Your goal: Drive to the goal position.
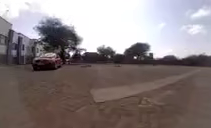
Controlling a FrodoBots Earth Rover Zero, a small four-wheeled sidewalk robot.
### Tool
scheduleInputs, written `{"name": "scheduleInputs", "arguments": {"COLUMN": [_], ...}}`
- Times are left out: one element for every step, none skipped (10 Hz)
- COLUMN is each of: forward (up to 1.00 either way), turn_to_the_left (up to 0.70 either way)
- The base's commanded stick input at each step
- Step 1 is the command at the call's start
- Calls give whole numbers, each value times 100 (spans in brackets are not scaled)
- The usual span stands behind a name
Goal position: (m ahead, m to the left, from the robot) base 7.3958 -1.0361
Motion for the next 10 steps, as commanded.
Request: {"name": "scheduleInputs", "arguments": {"forward": [70, 70, 70, 70, 70, 70, 70, 70, 70, 70], "turn_to_the_left": [0, 0, 0, 0, 0, 0, 0, 0, 0, 0]}}
